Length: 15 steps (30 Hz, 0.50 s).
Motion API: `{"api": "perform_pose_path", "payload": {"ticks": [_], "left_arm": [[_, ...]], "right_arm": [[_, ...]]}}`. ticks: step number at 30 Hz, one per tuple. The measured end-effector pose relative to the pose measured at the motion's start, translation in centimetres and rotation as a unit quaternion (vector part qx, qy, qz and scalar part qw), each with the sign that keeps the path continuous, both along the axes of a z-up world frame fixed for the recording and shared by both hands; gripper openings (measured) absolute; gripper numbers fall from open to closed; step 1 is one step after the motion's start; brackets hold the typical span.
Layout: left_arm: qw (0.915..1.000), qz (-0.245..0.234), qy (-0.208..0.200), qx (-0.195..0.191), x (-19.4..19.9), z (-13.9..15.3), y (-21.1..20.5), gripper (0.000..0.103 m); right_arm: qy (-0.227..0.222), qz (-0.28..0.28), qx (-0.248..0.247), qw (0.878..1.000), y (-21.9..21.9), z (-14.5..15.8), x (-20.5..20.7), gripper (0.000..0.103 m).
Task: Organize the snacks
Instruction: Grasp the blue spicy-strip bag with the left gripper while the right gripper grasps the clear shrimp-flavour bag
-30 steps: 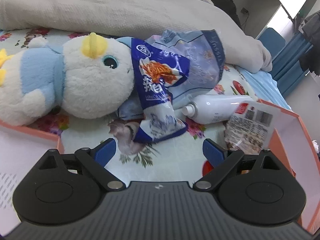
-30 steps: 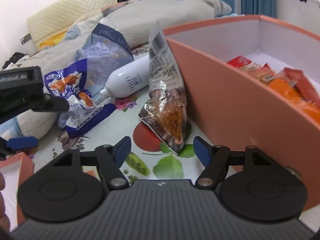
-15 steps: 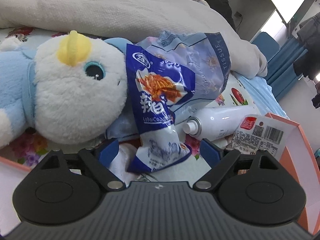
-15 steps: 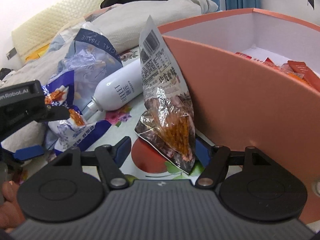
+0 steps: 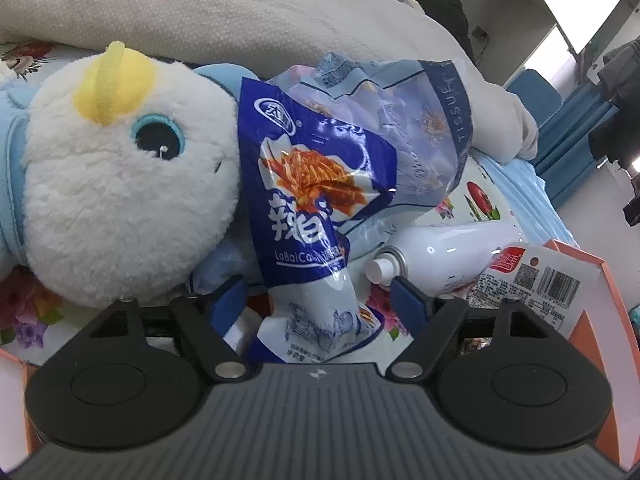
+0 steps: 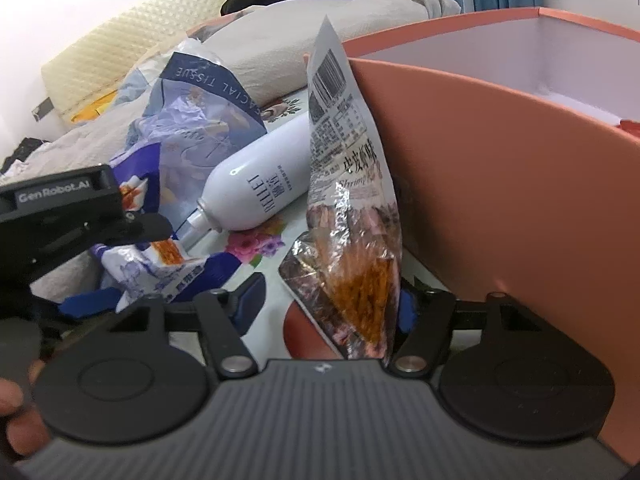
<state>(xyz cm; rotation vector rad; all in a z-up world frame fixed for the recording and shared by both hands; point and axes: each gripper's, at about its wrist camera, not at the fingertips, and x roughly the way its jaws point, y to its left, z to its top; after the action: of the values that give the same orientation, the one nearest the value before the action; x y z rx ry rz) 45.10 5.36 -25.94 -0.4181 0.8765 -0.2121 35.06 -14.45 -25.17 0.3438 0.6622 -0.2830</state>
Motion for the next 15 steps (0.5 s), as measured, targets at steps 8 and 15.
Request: {"api": "perform_pose_path", "payload": {"ticks": [8,15], "left_arm": [[0.9999,0.008,0.010,0.010,0.4,-0.2,-0.2,0.054],[0.9993,0.019,0.003,0.032,-1.1,0.1,-1.1,0.049]], "right_arm": [[0.004,-0.003,-0.003,1.000,-0.9,0.2,0.9,0.035],[0.009,0.018,0.007,1.000,-1.2,0.5,0.1,0.032]]}}
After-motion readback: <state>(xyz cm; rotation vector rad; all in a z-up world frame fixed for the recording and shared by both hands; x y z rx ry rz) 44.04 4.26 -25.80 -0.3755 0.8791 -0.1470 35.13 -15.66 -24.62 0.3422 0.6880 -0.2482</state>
